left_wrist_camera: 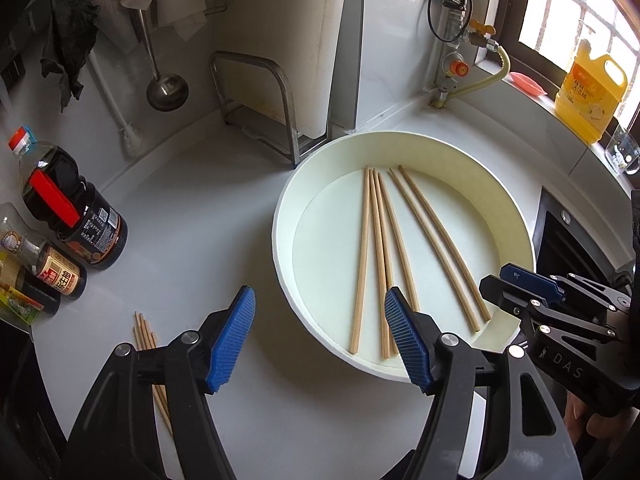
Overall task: Organize utensils
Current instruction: 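Move both open tools back to the remaining chopsticks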
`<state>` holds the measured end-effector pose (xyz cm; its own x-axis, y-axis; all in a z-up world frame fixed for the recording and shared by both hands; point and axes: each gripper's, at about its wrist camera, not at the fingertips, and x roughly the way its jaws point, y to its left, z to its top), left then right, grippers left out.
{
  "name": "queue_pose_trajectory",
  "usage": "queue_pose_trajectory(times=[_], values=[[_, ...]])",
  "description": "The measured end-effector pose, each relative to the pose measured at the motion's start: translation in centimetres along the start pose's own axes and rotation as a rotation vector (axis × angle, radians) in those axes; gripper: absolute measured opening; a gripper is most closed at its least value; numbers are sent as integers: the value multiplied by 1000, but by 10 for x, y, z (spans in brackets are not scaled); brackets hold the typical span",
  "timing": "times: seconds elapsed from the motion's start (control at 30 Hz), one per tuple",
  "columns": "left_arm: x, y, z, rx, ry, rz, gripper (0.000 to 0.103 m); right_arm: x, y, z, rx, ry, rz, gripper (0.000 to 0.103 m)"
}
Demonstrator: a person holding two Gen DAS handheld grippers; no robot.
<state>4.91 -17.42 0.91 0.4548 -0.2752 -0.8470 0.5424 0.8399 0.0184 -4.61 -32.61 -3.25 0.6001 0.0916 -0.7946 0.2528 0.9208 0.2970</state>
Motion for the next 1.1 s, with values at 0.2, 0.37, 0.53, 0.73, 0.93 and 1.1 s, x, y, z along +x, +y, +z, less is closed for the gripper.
queue_pose_trajectory(times=[0.2, 0.37, 0.53, 0.73, 0.93, 1.1], values=[[-20, 16, -19, -40, -19, 19, 70, -8, 21, -10, -45, 15, 28, 33], [-32, 32, -37, -78, -22, 45, 71, -13, 45, -16, -98, 23, 53, 38], [-37, 52, -58, -137, -12, 70, 76, -10, 68, -22, -157, 43, 75, 40], [-41, 87, -84, -230, 8, 112, 77, 3, 95, -26, -213, 82, 94, 42], [-51, 134, -106, -330, 8, 169, 77, 13, 128, -27, -270, 101, 122, 42], [-56, 163, -128, -375, 23, 215, 80, 20, 157, -30, -311, 114, 147, 44]])
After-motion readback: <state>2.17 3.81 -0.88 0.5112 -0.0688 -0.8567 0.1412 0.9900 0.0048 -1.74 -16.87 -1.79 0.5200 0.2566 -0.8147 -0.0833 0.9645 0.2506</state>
